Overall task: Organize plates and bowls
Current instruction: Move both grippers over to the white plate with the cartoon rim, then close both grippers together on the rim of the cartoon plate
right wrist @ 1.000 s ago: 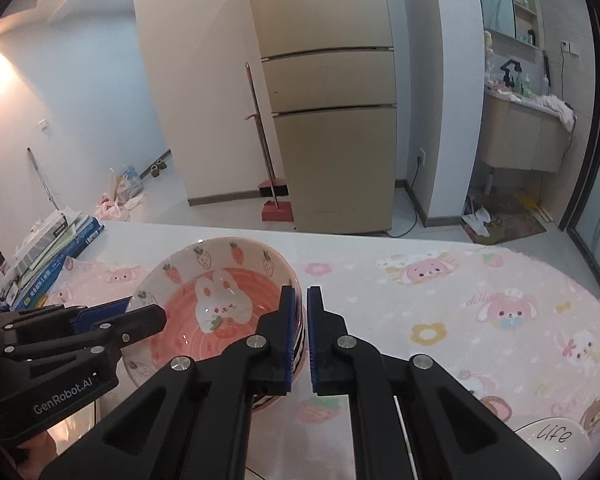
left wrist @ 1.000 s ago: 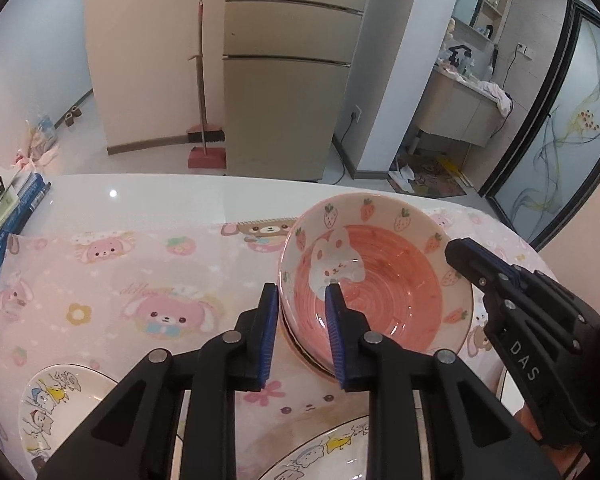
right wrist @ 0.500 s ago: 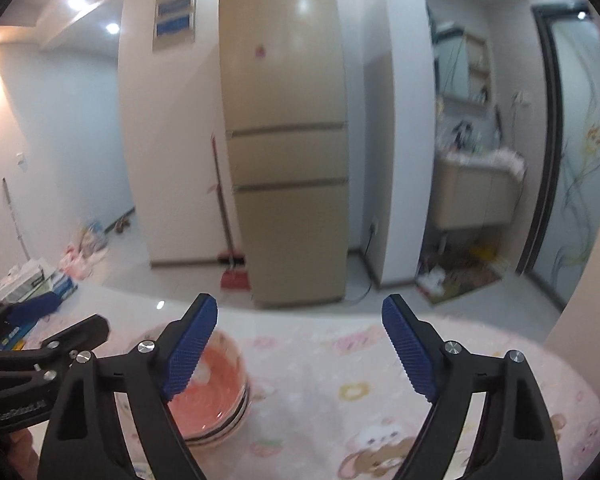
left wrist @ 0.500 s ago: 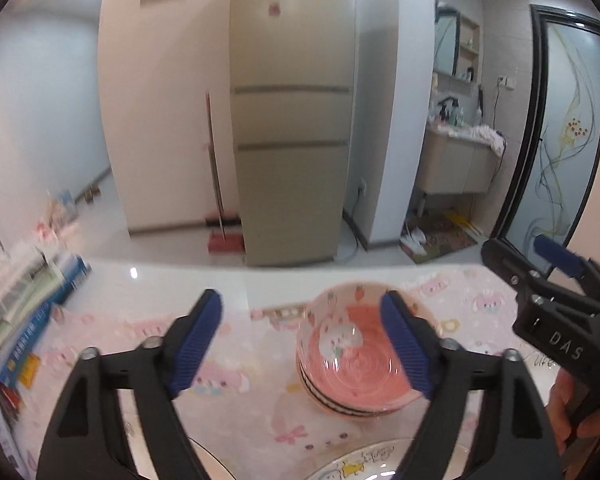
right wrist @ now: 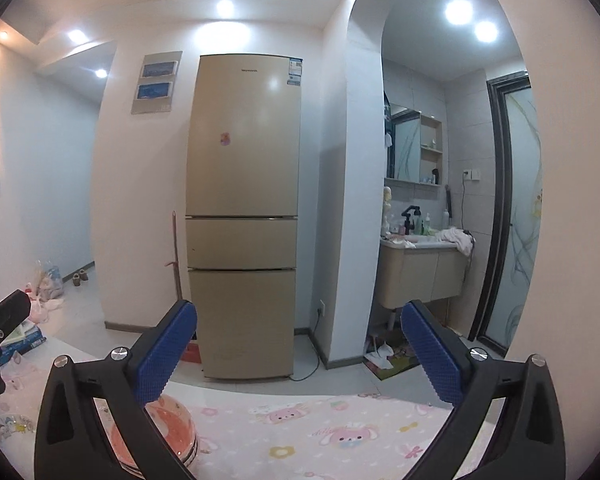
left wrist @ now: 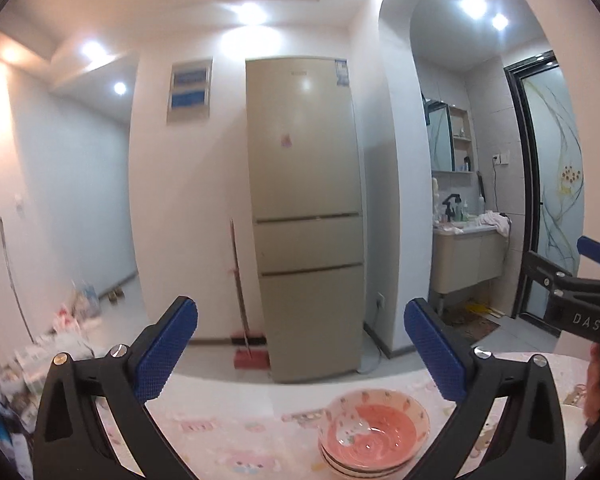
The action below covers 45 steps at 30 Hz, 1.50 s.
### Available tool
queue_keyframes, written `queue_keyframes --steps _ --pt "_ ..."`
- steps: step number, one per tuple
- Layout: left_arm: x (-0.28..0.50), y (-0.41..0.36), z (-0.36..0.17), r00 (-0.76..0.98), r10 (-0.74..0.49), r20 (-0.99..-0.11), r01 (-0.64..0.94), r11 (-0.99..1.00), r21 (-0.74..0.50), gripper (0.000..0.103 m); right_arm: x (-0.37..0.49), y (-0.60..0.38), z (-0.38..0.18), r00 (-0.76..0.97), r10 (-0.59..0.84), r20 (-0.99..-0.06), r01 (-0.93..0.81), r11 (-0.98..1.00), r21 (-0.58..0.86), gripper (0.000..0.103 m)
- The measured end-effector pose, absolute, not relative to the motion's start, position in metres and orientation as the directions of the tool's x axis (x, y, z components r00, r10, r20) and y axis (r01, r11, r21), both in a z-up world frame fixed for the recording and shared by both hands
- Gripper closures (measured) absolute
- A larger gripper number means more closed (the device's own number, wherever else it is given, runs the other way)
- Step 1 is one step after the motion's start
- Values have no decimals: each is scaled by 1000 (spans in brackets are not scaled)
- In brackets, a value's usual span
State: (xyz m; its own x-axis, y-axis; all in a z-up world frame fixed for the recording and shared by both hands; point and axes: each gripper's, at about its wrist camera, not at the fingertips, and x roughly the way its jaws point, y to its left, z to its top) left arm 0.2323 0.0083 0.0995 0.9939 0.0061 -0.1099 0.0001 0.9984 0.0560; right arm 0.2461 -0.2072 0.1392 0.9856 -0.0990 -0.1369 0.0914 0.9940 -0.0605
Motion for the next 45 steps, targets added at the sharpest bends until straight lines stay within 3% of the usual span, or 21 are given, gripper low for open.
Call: queue_keyframes --steps 3,5,8,13,20,26,31,40,45 --pt "222 8 111 999 7 -47 -2 994 108 0 231 -209 152 986 -147 -73 146 989 -22 0" --pt "216 11 118 999 11 -36 -6 990 139 0 215 -208 158 998 -60 -13 60 998 6 0" --pt "204 18 128 998 60 -28 -54 982 182 0 208 -198 166 995 58 -77 -59 998 -6 0" --pt "169 45 145 998 29 -55 -22 992 124 0 179 -171 176 994 83 -66 -87 994 -68 0" --pt "114 94 144 994 69 -79 -66 997 40 0 178 -143 173 905 360 -226 -341 932 119 0" --pt "91 123 113 984 120 -134 -122 993 -5 0 177 -90 151 836 463 -294 -450 886 115 13" --pt "94 155 74 969 127 -210 -157 979 -130 24 182 -50 119 790 495 -361 -489 865 116 27" --pt "121 191 9 901 106 -420 -226 942 -247 53 217 -11 34 629 542 -557 -532 823 199 55" --pt "130 208 -19 856 42 -515 -249 907 -340 58 245 -6 -18 507 546 -667 -484 820 304 59"
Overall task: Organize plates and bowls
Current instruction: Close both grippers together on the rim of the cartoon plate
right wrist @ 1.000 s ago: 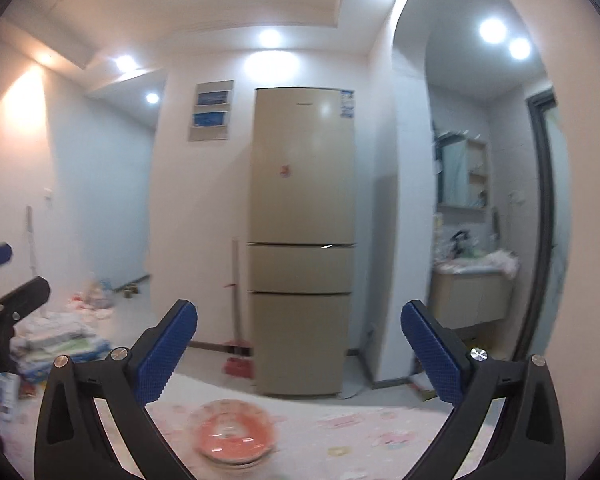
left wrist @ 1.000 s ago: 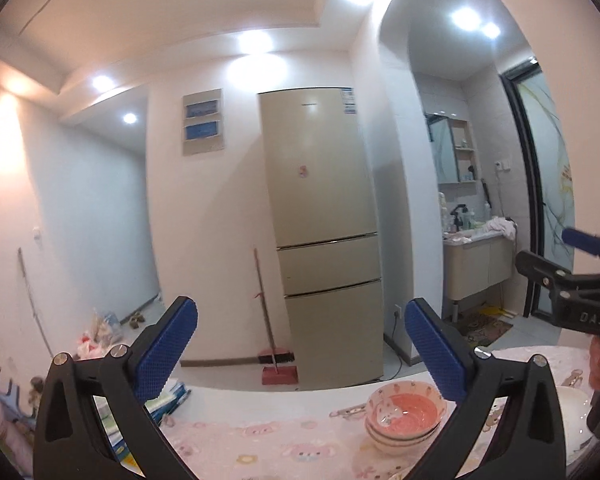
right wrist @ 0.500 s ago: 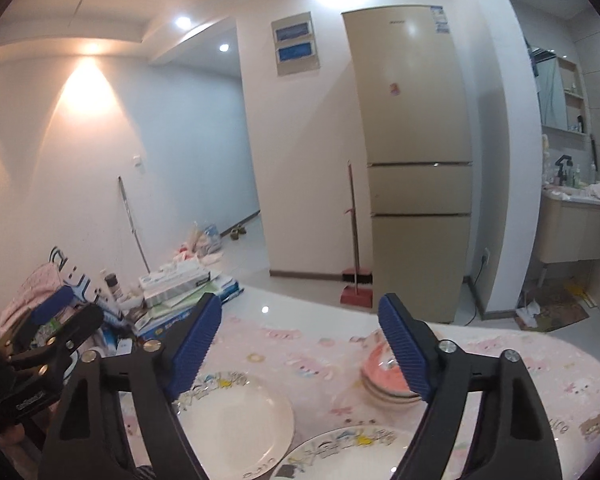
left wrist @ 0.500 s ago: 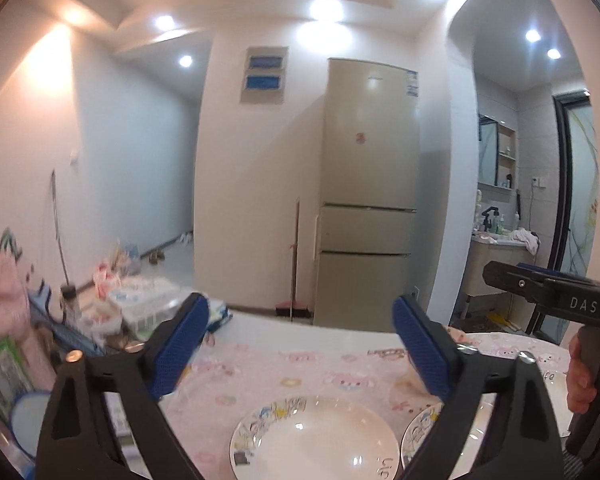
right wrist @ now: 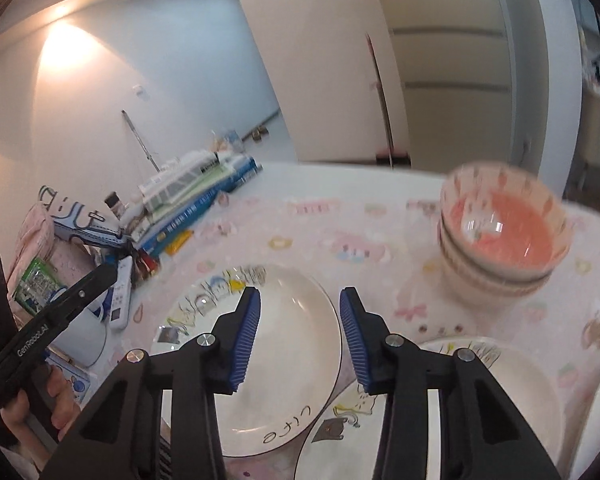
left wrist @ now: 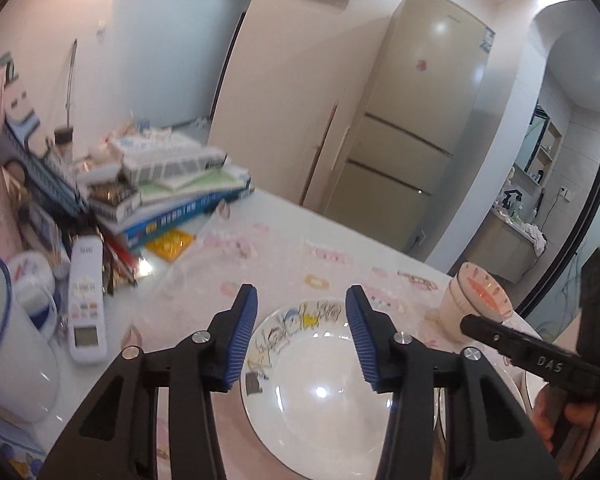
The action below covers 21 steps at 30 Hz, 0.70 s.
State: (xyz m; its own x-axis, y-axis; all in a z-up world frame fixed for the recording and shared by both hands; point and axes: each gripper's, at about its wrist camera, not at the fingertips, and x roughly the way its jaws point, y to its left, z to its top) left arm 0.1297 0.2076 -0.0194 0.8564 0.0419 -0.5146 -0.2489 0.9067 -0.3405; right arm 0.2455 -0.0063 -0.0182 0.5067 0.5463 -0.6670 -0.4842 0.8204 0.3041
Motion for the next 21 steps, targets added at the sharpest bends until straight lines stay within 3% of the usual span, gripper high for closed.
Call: queue_keyframes --steps 6,21 --pt "140 229 -60 783 -74 -617 -311 814 -491 70 267 -12 -56 405 564 -720 -434 812 392 62" --pt "148 240 -88 725 -148 -673 -341 771 -538 83 274 3 -89 346 552 -759 -454 806 379 79"
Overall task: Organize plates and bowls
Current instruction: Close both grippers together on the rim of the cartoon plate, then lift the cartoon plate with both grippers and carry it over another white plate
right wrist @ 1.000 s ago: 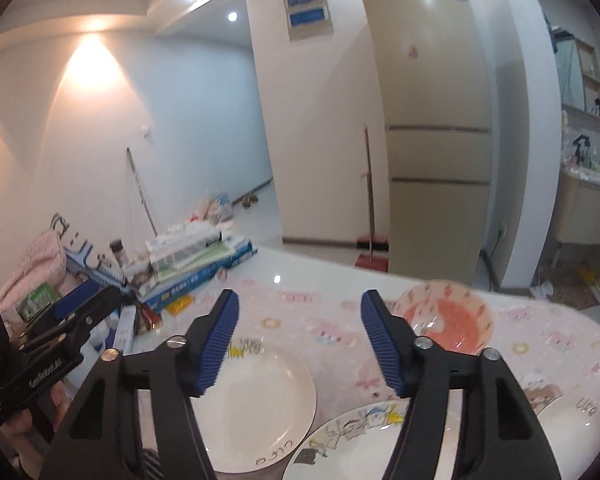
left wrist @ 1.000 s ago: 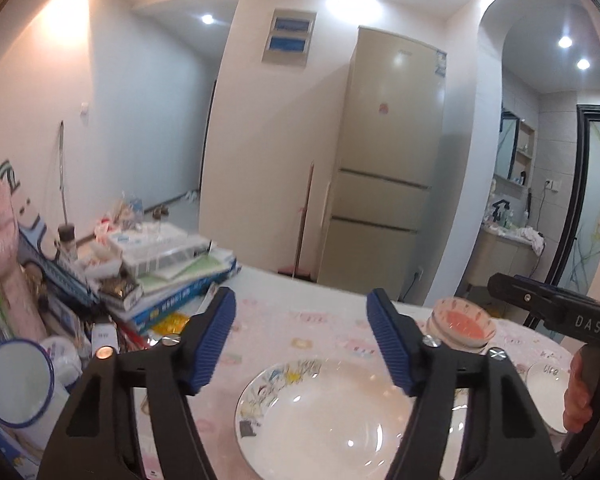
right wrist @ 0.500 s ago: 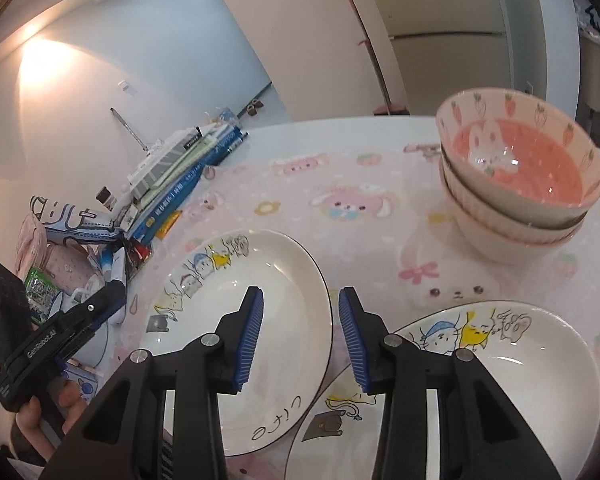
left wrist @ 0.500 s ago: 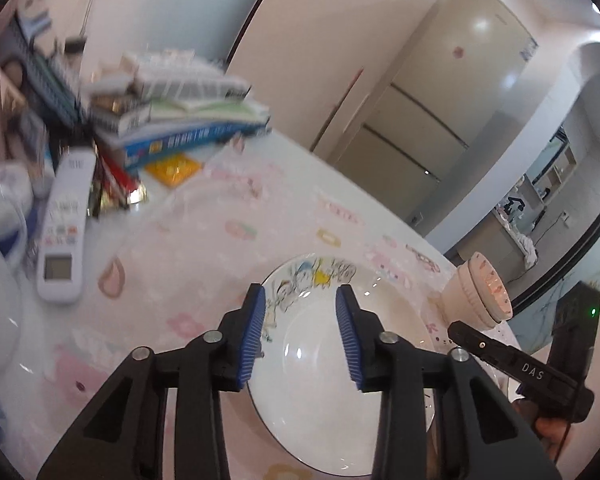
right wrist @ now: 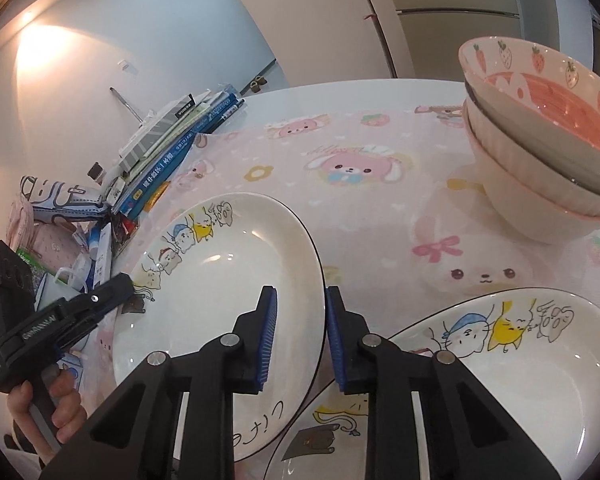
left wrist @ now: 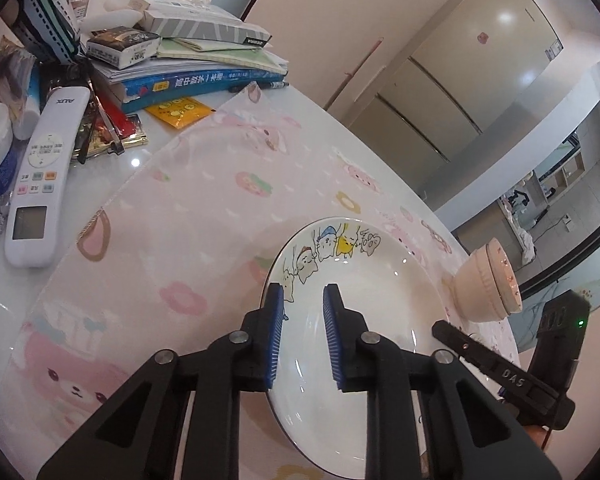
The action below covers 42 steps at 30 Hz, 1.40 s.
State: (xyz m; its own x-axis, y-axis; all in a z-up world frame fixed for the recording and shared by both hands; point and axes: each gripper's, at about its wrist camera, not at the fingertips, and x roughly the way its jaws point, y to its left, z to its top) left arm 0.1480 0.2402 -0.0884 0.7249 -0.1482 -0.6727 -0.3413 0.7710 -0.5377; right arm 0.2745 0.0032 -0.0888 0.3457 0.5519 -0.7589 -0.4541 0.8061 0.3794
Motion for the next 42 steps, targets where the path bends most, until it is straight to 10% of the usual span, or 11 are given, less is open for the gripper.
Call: queue_keyframes --steps 20,42 --pt "154 246 -111 638 -193 -746 -389 755 -528 93 275 4 -89 353 513 -782 -450 826 338 90" --pt "131 192 -15 739 -159 -654 -256 833 -491 93 235 -60 16 462 520 -718 -414 843 344 90"
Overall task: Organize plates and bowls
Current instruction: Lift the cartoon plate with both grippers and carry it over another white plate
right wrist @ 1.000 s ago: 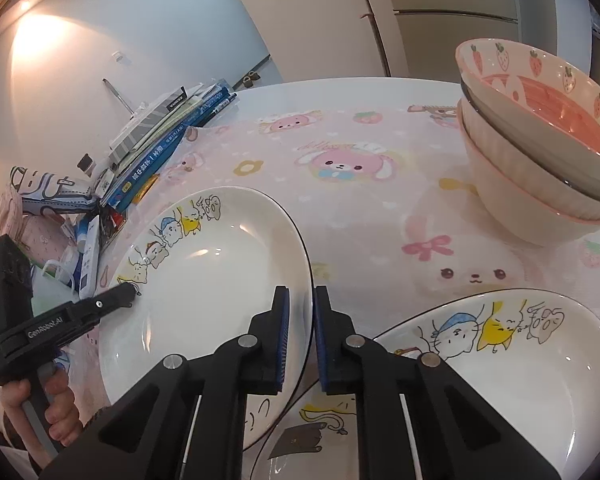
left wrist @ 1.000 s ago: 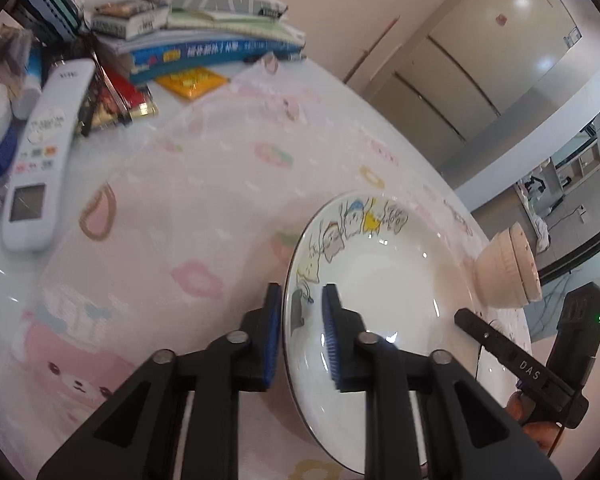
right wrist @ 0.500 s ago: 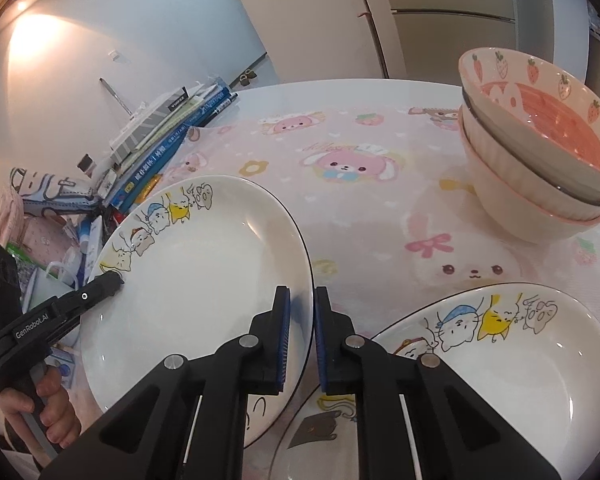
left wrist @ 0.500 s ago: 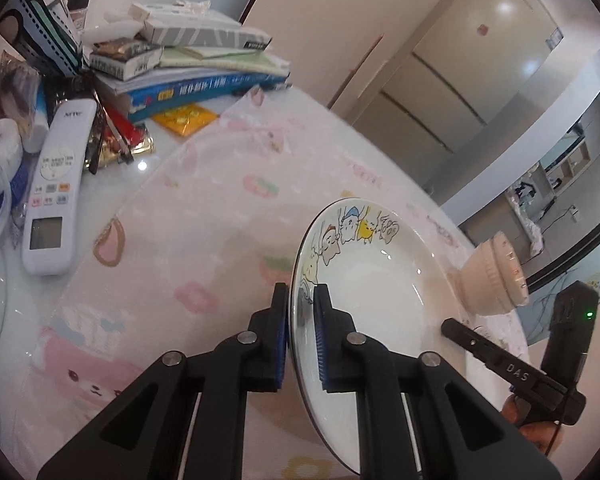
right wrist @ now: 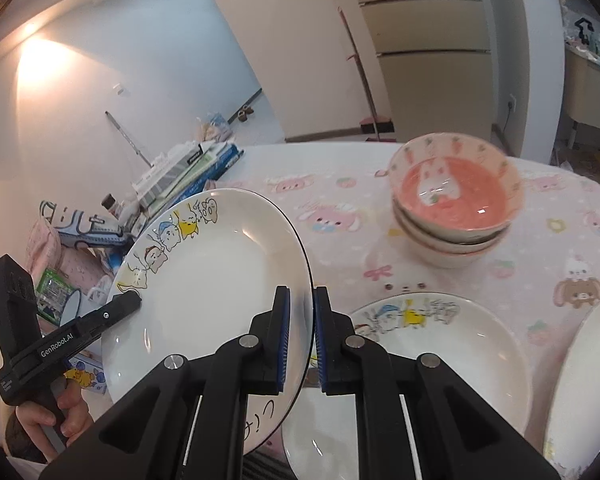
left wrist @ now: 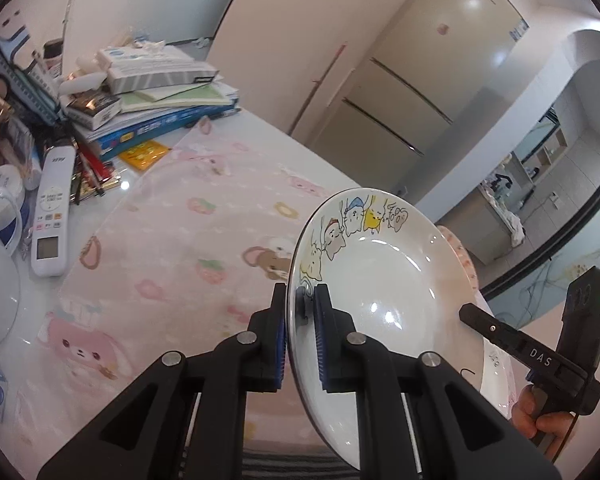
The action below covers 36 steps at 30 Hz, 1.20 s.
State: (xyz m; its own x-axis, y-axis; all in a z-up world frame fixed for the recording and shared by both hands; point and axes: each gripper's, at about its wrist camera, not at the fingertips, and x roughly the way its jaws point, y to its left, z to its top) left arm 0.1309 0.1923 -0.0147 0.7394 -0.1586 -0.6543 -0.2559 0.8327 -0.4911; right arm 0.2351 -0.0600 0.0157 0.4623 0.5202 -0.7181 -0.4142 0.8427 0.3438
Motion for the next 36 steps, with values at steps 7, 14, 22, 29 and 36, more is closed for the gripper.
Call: queue_keyframes --steps 7,14,22,29,36 --pt "128 146 23 760 -200 -619 -157 867 -473 93 213 -118 49 538 499 -680 -378 863 334 90" --pt "132 98 34 758 -249 -603 -79 883 -463 93 198 -170 54 571 475 -670 -317 880 354 90" --pt "145 66 3 703 -280 -654 -70 888 -455 93 192 -203 26 570 438 -695 -255 899 357 90" --pt "150 63 -22 668 -278 -691 -84 894 -441 93 198 -205 -4 536 440 -721 -234 897 374 90" --pt "150 63 -36 652 -259 -713 -104 901 -421 93 201 -197 -26 507 422 -751 -230 907 354 90"
